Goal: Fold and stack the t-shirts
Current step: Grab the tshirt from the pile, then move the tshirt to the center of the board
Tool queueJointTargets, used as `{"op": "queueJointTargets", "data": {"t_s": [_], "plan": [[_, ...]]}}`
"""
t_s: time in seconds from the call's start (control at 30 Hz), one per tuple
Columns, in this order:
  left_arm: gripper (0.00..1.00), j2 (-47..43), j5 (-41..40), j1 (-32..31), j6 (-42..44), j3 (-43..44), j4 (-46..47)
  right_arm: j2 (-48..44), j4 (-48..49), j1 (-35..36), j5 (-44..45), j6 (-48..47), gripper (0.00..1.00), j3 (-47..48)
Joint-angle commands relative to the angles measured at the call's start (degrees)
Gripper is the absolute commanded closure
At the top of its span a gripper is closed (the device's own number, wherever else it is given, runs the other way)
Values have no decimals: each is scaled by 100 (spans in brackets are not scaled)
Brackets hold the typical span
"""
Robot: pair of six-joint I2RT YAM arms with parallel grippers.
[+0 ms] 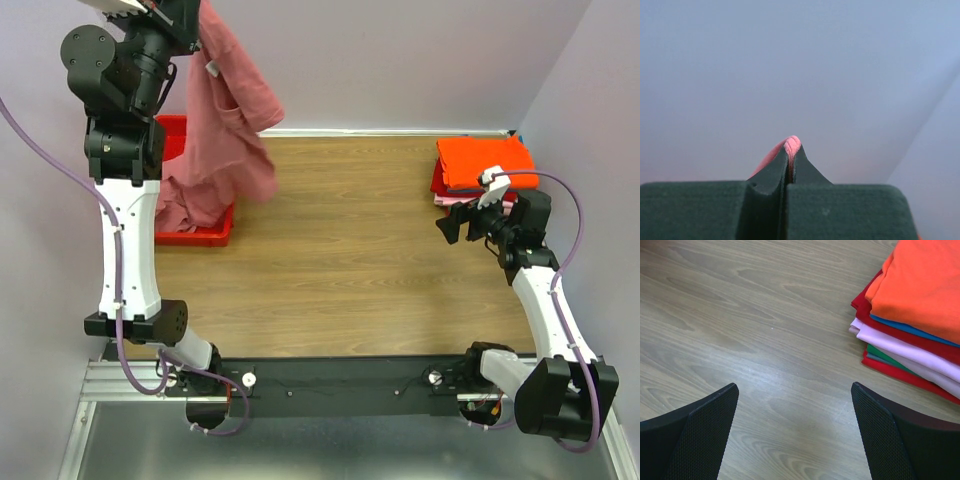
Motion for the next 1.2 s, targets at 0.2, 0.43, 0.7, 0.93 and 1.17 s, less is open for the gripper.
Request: {"op": "queueJointTargets", "data": {"t_s": [0.2, 0.43, 0.7, 0.93, 1.17], "plan": [[100, 152, 610, -837, -374, 465, 635, -90, -15, -3, -163, -82, 0, -73], [100, 187, 698, -1347, -348, 377, 635, -90, -6, -3, -163, -91, 0, -82], [100, 108, 786, -1891, -216, 52, 521, -73, -15, -3, -163, -108, 0, -82], [100, 46, 804, -2314, 56, -229, 275, -64, -6, -3, -155, -108, 0, -91], [100, -85, 970, -2630, 338, -687, 46, -46, -15, -12, -146, -117, 0, -99]]}}
